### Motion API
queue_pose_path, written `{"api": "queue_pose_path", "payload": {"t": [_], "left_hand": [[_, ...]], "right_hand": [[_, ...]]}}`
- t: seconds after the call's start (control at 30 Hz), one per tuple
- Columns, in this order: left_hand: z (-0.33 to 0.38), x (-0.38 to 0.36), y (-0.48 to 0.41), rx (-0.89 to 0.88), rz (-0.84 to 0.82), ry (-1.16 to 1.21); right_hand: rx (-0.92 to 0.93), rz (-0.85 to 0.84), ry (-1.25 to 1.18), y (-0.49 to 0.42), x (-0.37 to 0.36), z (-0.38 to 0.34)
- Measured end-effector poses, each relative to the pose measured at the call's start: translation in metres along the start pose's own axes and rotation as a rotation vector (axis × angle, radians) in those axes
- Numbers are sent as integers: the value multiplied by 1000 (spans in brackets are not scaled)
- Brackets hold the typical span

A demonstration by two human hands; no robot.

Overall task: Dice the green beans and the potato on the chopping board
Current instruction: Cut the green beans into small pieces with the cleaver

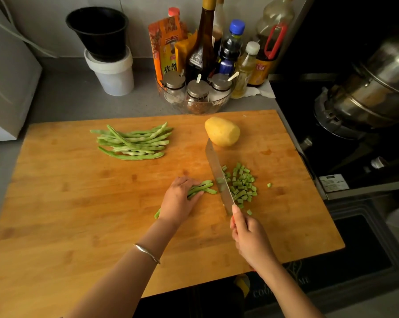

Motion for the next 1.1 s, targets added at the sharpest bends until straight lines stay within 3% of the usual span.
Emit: {"api": "queue_pose_path", "payload": {"t": [0.3, 0.57, 0.7, 1.1], "left_hand": [[-2, 0, 1, 28, -16, 0], [-2, 0, -1, 33, -26, 11], [0, 1, 0, 24, -11, -2], [4, 9, 6, -54, -1, -90]], "right_hand": [[38, -34, 2, 6, -4, -6], [-43, -50, 38, -3, -13, -4], [-16, -6, 145, -13, -21, -10], [1, -8, 59, -4, -6, -9]]}}
Point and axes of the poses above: each hand's wrist, its own y-axis away from the middle knuckle, its own x-axis out of the back of the hand, z = x × y, the point moved 6 cm from there along -y, towards the middle knuckle, and after that the axes turned 6 degrees about -y, right-handed, at the moved point
